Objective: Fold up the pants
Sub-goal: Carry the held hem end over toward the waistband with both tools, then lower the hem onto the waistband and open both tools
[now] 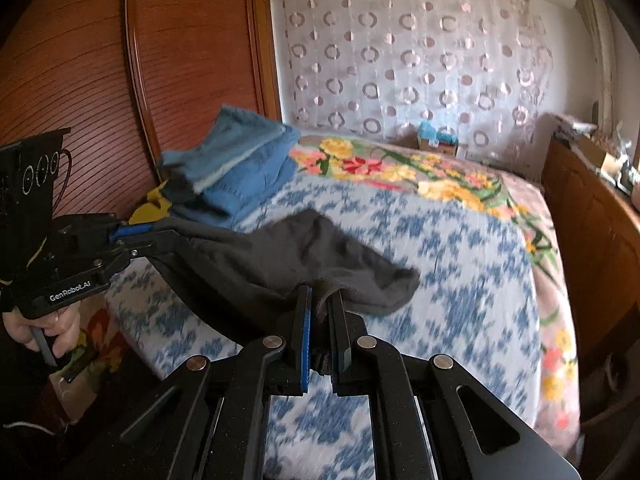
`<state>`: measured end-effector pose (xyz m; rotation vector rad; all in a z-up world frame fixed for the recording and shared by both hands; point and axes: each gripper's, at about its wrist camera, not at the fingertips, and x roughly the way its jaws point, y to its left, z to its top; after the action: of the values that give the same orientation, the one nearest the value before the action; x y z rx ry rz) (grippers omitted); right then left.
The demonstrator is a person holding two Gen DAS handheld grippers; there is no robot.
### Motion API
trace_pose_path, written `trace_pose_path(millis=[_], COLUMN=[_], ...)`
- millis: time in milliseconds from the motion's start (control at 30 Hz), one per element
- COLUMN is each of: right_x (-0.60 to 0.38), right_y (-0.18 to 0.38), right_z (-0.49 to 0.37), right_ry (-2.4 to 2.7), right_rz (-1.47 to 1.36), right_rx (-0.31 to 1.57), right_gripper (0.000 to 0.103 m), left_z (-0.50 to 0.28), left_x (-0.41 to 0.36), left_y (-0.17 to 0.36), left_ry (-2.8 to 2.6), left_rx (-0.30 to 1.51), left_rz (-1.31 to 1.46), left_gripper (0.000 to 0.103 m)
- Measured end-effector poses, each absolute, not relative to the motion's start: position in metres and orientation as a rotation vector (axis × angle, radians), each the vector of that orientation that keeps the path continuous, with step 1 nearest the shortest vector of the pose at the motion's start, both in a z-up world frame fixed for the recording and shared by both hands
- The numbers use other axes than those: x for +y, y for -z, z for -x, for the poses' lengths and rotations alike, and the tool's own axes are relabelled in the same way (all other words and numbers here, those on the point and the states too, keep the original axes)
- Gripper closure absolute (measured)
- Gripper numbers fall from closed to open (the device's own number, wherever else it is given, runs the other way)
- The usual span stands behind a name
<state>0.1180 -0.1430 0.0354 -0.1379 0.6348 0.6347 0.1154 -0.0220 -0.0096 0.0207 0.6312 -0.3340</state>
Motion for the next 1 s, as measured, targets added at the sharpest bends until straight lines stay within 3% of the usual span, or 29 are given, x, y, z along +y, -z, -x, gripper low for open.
trace_pose_path(millis=[500, 1000], right_x=[-0.159, -0.171], right_y=[-0.005, -0.003], right_z=[-0.102, -0.089], right_ry=[-0.637, -0.633], right_rz=[0.046, 0.034], right_rx=[0.745, 0.741], right_gripper=[0.096, 0.096], left_z=[-0.075, -0.055], left_x=[-0.031, -0.034], left_y=[0.063, 0.064], left_ry=[0.369, 0.39], left_rx=[0.748, 0.741], left_rz=[-0.004, 0.002], left_gripper=[0.094, 0.094])
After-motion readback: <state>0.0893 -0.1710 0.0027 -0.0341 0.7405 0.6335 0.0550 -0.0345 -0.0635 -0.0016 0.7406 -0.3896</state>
